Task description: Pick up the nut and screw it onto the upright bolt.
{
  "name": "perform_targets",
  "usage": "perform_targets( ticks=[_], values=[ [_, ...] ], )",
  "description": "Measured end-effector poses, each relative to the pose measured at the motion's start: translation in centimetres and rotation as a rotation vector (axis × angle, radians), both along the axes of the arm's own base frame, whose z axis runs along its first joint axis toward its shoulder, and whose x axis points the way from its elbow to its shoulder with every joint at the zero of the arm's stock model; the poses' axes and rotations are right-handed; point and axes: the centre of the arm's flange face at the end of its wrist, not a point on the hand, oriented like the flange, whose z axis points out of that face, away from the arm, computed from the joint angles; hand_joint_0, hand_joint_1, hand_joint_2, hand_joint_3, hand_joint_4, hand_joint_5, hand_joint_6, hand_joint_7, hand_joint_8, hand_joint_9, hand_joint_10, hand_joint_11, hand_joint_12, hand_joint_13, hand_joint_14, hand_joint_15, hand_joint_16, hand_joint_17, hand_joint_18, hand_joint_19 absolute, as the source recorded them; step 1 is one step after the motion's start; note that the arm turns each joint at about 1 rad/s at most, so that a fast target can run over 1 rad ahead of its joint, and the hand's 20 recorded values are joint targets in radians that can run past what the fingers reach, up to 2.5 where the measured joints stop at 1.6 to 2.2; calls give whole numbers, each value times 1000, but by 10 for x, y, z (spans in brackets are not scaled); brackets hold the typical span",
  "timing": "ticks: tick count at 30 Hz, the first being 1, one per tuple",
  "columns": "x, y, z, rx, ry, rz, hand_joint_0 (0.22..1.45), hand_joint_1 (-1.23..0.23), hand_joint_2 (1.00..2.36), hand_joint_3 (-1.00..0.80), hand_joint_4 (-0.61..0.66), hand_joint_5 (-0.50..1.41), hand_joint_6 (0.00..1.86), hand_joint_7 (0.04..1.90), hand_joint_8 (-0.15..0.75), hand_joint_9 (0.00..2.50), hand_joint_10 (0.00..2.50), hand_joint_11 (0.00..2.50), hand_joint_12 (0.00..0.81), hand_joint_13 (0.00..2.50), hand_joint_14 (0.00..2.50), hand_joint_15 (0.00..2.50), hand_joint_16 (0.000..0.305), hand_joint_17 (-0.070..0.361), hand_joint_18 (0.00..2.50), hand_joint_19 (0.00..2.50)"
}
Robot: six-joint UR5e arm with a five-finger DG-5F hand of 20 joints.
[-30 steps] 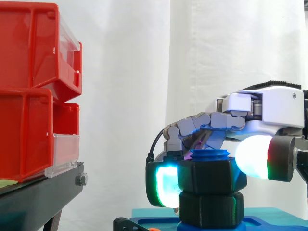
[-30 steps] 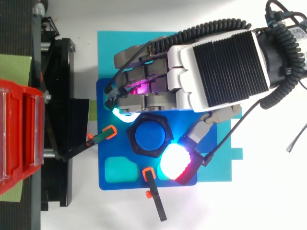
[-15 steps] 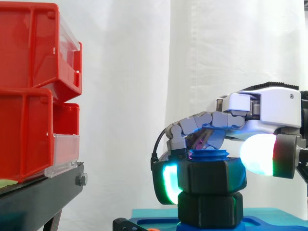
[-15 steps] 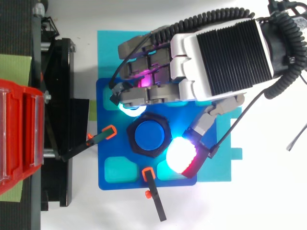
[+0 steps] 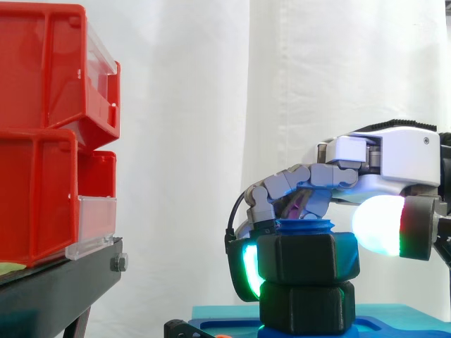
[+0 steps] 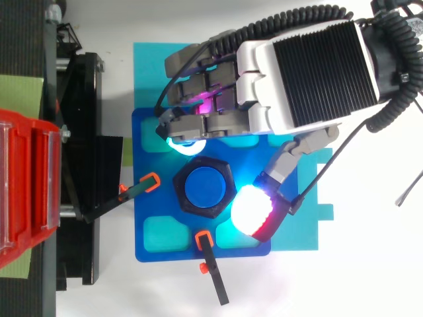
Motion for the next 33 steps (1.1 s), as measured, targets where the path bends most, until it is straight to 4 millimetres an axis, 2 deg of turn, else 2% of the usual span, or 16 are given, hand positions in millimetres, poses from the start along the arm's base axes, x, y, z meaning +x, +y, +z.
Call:
perform_targets(
  ticks=[5,12,14,18,22,26,33],
  values=[
    [1,0,4,-1,-5,5,414,-198,1000,-500,68,77,503,1399,234,1297,0,0,171,967,0,0,36,81,700,186],
    [3,1,9,-3,-14,19,423,-202,1000,-500,77,93,500,1449,227,1493,0,0,154,1061,0,0,32,73,806,219],
    [4,1,10,-4,-16,20,423,-202,1000,-500,89,66,503,1390,234,1474,0,0,158,1055,0,0,33,74,792,221],
    [7,1,17,-4,-26,21,426,-197,1000,-500,192,16,505,1286,236,1394,0,10,166,1002,0,0,34,76,744,226],
    [9,1,28,-5,-15,29,428,-191,1000,-500,259,-24,505,1078,217,1251,0,0,182,939,0,0,35,79,707,222],
    [10,2,34,-8,-5,33,427,-194,1000,-500,226,-60,503,875,213,1157,0,0,190,868,0,0,36,80,646,205],
    [10,4,34,-11,0,36,428,-191,1000,-500,180,-94,502,695,197,937,0,0,206,723,0,0,35,78,465,129]
  ],
)
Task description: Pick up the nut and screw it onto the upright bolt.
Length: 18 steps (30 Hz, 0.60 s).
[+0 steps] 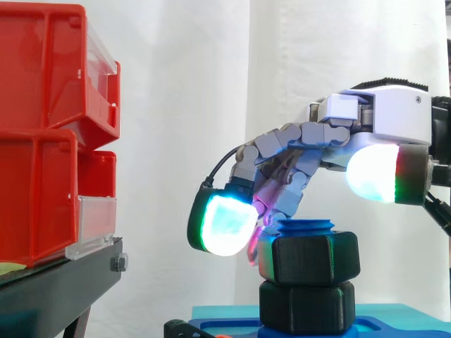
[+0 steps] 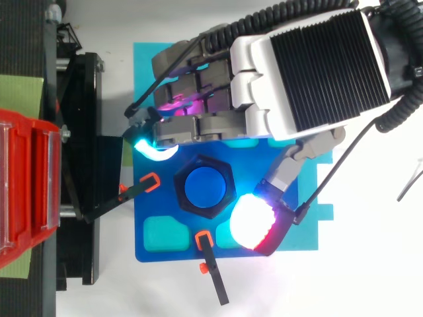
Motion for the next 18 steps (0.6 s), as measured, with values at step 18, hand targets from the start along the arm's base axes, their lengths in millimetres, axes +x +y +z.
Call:
perform_targets(
  ticks=[18],
  values=[
    [-1,16,-8,0,16,17,430,-175,1000,-500,232,-48,504,938,209,701,0,0,244,554,0,0,33,75,223,5]
  ],
)
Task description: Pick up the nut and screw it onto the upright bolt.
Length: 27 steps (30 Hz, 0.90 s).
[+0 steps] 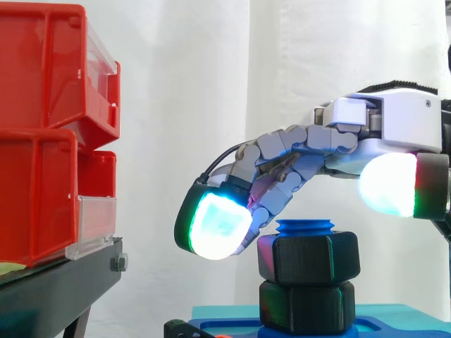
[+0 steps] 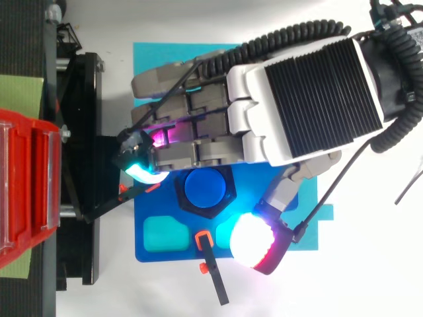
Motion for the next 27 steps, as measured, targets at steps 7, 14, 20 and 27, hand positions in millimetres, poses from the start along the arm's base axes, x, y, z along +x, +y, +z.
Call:
perform_targets(
  ticks=[7,14,20,27],
  values=[
    [-2,1,-2,0,21,2,433,-176,1000,-500,250,-26,505,1064,209,701,0,0,243,548,0,0,33,73,215,9],
    [-3,1,-3,0,29,1,435,-171,1000,-500,196,10,504,1301,213,725,0,0,239,563,0,0,31,70,225,0],
    [-3,-2,-3,0,29,-3,443,-171,1000,-500,108,47,503,1410,212,830,0,0,219,648,0,0,28,62,311,0],
    [-4,-8,-2,0,25,-7,450,-174,1000,-500,80,68,501,1450,215,928,0,0,199,709,0,0,25,56,385,1]
  ],
)
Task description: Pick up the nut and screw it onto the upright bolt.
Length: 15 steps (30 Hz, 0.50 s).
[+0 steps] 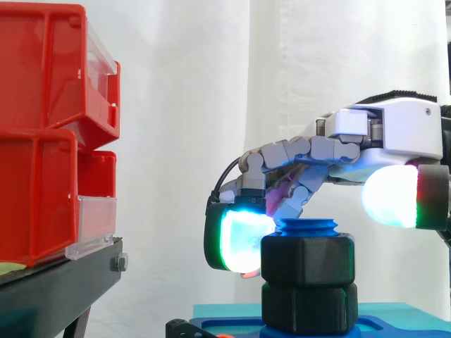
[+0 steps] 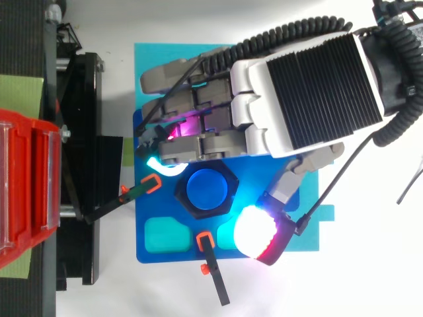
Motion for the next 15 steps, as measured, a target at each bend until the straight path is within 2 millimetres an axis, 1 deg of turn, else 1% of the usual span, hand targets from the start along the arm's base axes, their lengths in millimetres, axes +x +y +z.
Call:
perform_targets(
  ticks=[9,15],
  values=[
    [-1,-4,0,0,1,-4,454,-180,1000,-500,67,82,504,1456,215,1039,0,0,185,809,0,0,23,52,490,61],
    [-1,-7,1,0,-1,-8,457,-189,1000,-500,67,82,535,1376,215,1135,0,0,167,866,0,0,21,48,558,99]
  ],
)
